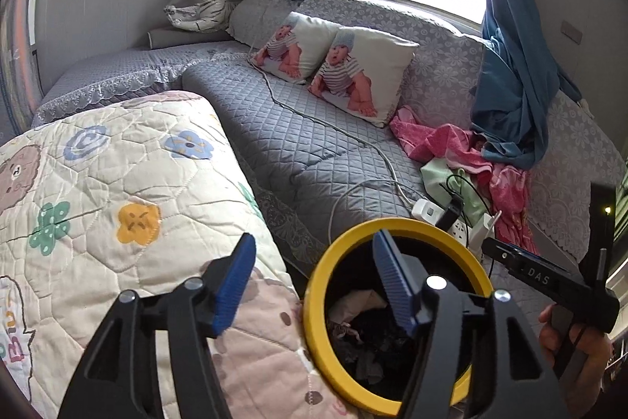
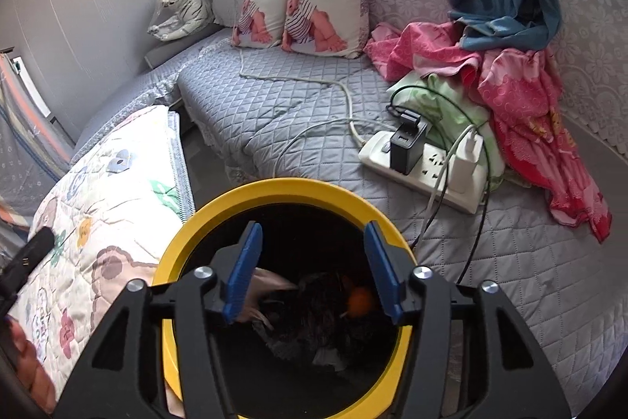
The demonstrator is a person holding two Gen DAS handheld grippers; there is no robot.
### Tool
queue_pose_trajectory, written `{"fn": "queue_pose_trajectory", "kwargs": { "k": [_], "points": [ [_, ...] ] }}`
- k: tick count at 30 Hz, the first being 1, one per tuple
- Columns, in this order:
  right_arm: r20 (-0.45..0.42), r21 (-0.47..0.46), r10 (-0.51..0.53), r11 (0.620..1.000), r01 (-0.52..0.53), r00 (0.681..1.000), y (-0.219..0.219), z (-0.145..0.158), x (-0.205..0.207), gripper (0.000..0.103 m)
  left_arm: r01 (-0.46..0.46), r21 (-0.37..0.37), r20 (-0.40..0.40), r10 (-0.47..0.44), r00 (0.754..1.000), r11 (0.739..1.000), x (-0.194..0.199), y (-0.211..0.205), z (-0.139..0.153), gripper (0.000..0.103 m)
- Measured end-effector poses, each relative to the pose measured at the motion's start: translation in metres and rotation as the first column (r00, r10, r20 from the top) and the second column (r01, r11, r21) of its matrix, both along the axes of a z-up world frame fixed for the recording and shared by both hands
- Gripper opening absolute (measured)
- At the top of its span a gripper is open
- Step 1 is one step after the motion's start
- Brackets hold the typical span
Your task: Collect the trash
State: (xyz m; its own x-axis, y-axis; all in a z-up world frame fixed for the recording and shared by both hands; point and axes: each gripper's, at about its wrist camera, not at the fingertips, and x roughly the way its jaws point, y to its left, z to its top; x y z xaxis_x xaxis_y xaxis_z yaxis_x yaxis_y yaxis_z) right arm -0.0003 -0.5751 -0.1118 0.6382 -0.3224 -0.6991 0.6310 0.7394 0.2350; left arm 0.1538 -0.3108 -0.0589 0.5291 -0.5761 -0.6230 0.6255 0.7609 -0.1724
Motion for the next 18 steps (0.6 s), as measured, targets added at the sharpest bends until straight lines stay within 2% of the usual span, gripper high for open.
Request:
{"fn": "queue_pose_trajectory", "kwargs": {
  "k": [2,4,6,8,12,15,18],
  "points": [
    [0.016,-0.030,-0.036,0.999,0.037,0.999,0.004,0.005,-0.001,0.076,-0.052,-0.016,0.039,0.052,0.998,0.999,0.002,0.020,0.009,0.080],
    [0.026,-0.088,-0.081,0.993,0.083,0.996,0.010,0.011,-0.001,0.082,-0.108,-0.027,0.095,0.110,0.989,0.994,0.003,0.040,0.019,0.088],
    [0.041,-0.179,-0.128,0.975,0.134,0.991,0.022,0.020,-0.001,0.086,-0.146,-0.040,0.142,0.150,0.978,0.988,0.003,0.061,0.028,0.092],
    [0.079,-0.251,-0.130,0.957,0.146,0.988,0.038,0.029,0.001,0.093,-0.174,-0.053,0.180,0.181,0.967,0.983,0.001,0.084,0.038,0.095],
    [0.202,-0.297,-0.058,0.948,0.117,0.978,0.074,0.046,0.003,0.095,-0.286,-0.092,0.247,0.300,0.921,0.954,-0.006,0.140,0.058,0.095],
    [0.280,-0.278,0.058,0.960,0.023,0.958,0.107,0.060,0.001,0.095,-0.337,-0.125,0.274,0.359,0.892,0.933,-0.016,0.179,0.071,0.095],
    [0.306,-0.320,0.193,0.943,-0.090,0.932,0.149,0.077,0.000,0.095,-0.380,-0.127,0.328,0.400,0.856,0.916,-0.033,0.214,0.082,0.095]
  ]
}}
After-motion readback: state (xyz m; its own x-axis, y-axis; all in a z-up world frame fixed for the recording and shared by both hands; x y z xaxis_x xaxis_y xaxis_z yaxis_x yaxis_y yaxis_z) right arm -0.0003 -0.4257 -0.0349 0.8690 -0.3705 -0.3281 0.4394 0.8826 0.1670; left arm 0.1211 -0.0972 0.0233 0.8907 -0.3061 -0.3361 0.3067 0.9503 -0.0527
